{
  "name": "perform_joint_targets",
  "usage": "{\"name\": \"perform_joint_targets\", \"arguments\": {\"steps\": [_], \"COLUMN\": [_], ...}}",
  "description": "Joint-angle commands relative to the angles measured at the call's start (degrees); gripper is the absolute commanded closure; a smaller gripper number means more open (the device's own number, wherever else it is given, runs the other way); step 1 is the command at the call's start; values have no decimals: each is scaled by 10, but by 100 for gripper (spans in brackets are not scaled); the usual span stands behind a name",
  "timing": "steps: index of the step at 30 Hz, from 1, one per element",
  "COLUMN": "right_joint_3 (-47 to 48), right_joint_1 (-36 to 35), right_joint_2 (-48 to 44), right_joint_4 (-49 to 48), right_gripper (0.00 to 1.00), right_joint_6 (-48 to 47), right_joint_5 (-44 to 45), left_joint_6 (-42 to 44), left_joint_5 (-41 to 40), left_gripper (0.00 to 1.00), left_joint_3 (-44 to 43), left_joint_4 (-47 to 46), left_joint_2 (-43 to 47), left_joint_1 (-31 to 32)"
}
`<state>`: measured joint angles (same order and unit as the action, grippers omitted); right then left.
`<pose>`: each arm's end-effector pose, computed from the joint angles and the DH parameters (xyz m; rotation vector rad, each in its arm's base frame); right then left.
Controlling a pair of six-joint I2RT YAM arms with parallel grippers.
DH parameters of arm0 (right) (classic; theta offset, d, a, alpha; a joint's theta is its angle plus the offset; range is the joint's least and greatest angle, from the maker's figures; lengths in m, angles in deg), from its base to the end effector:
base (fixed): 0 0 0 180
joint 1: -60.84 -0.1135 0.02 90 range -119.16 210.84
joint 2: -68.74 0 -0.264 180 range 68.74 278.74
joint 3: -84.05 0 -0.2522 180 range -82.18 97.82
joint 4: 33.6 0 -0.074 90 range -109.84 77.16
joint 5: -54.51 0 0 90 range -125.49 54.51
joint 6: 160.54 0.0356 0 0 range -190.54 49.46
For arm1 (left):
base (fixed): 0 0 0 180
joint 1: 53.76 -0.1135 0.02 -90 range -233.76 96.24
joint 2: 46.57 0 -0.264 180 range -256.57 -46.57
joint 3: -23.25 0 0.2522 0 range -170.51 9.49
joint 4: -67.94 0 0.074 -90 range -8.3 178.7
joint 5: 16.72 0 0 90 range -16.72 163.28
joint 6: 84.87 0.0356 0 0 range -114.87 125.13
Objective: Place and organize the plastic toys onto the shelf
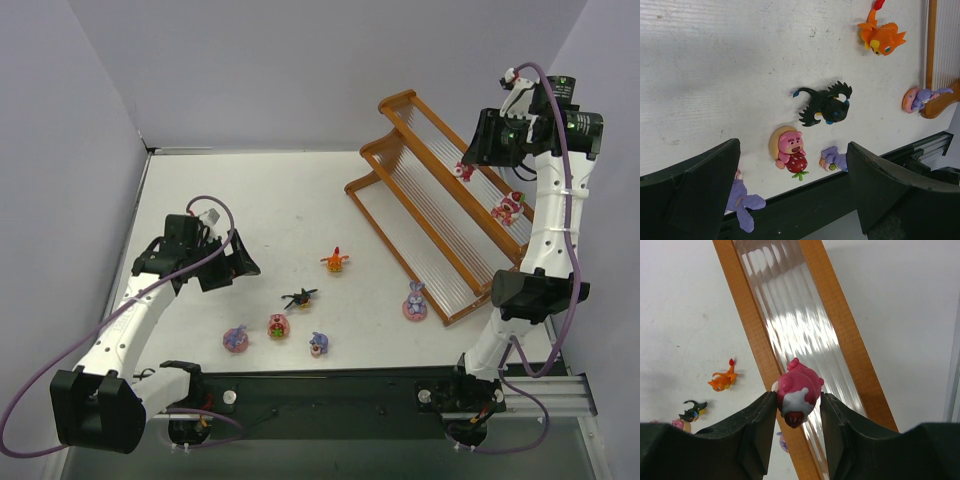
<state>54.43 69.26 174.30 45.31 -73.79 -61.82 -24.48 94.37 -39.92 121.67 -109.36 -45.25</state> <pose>0.3559 -0.0367 0.4862 -0.1660 2.1131 0.3760 0.2112 -0.0446 0.2639 -0.3136 2.5459 -0.7274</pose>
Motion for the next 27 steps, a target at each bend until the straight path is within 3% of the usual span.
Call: {"name": "perform_joint_targets", "arguments": {"steps": [1, 12, 20, 24, 27], "right_joint_3": [15, 19, 20, -8, -71], "right_joint_1": [-4, -3, -10, -52, -144], "right_joint_2": [3, -11, -42, -107, -164], "right_joint_4": [4, -36, -72, -110, -143], "right_gripper": [60, 54, 52, 51, 50], "right_joint_6": [4, 25, 50, 53, 38], "right_joint_5": [15, 35, 2, 3, 28], "left_joint_6": [-5, -5, -1, 1, 1], "left_joint_5": [9, 7, -1, -5, -7], "left_gripper": [3, 3, 3, 3, 3], "left_joint_3": [0, -1, -6, -10, -9], "left_joint_4": [-19, -16, -10, -7, -6], "left_joint_2": [13, 20, 27, 29, 31], "left_joint_1": [-3, -3, -3, -3, -3]}}
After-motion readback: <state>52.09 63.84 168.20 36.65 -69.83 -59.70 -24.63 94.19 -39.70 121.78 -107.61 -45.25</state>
